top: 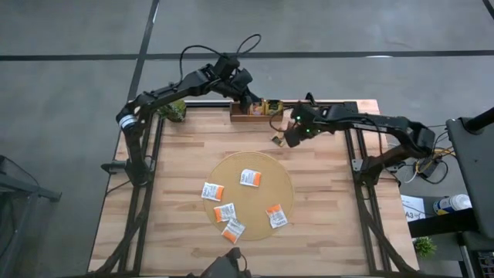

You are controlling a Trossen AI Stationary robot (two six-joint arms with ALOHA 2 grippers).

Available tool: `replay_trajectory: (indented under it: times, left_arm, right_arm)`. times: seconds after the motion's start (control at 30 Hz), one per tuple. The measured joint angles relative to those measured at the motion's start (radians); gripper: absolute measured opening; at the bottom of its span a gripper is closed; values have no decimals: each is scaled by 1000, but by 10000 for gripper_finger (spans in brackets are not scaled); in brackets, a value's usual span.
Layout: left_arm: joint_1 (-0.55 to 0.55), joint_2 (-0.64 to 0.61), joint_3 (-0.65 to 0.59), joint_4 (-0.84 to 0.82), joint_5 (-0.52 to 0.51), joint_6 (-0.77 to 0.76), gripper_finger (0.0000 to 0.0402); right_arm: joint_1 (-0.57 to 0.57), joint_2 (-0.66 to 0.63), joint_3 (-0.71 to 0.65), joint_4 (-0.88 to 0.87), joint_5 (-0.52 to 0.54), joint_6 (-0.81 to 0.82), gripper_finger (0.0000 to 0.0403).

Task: Pick & Place Tea
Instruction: Put the right red tea bag into the middle section of the wooden organizer

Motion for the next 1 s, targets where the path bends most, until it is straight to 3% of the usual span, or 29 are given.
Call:
replay_trajectory:
  times: [0.23,0.43,0.83,1.0]
  left_arm:
    - [0,-39,1,18,74,-38,0]
    - [0,-54,1,21,137,-138,11]
    - [-2,-69,0,9,180,-203,146]
    - [-3,-78,0,7,265,-224,171]
  right_arm:
    - [46,-84,68,5,0,-430,8]
    - [59,-70,182,3,3,-641,8]
    - [64,75,403,-153,32,-868,8]
    - [71,153,479,-215,104,-1012,8]
